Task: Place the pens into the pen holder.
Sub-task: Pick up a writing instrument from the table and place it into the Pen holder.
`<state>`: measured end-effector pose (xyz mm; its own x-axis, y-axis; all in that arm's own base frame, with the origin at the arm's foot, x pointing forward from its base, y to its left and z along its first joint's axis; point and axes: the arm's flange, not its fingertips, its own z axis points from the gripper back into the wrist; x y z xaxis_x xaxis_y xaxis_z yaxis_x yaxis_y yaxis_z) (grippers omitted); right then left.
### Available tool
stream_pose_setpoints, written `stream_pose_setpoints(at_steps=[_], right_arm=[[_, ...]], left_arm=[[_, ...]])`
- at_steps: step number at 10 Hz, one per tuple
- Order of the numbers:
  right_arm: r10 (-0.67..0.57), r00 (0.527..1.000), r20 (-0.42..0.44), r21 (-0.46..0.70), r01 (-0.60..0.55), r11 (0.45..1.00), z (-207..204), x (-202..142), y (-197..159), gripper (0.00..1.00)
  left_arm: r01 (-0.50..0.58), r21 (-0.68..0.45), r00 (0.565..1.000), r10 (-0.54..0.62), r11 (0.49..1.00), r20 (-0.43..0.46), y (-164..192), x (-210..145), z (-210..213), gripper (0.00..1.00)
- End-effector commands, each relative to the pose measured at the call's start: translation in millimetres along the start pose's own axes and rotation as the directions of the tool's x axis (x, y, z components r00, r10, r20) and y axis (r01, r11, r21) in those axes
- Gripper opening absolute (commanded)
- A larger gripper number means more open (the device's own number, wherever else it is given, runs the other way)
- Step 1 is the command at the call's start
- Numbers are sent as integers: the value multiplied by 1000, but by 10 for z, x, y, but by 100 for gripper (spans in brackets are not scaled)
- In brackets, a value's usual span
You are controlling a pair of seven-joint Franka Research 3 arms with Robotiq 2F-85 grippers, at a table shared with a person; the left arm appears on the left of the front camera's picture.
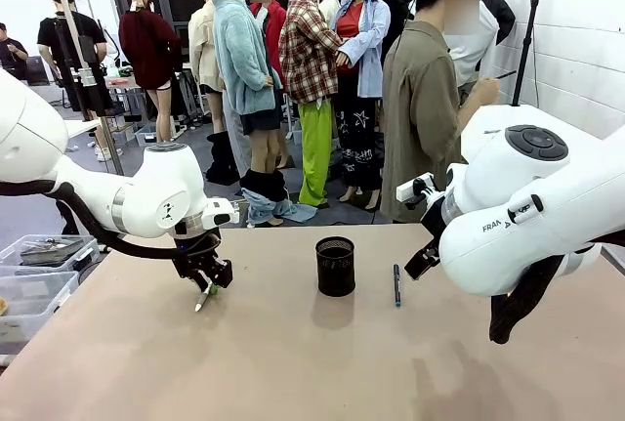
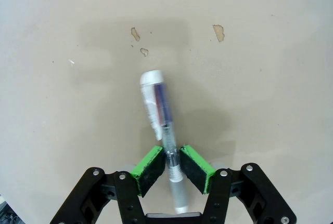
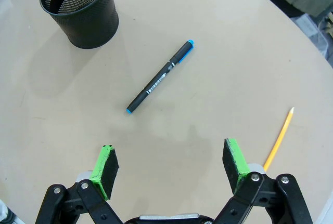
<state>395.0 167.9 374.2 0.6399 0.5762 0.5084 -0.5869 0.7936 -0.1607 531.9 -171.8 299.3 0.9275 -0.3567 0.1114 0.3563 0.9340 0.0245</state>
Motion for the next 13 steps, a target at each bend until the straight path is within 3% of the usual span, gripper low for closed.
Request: stream_pose_setpoints(at_steps=[1,7,9,13], right_arm=[[0,1000,-1,1,0,1000,-2,-2,2,100],[0,1000,-1,1,0,1000,-2,-2,2,100],[0,1000,-1,1,0,1000,-2,-2,2,100],[0,1000,-1,1,0,1000,-2,-2,2,100]], left_arm=[[24,-3,999,-24,1000,-49,-18,-84,-82,0],[44,86,999,-41,995,-34,-94,-170,-2,0],[59,96,997,-55,994,-45,-119,-196,22,40],[88,133,994,-78,987,-76,-194,-243,56,40]])
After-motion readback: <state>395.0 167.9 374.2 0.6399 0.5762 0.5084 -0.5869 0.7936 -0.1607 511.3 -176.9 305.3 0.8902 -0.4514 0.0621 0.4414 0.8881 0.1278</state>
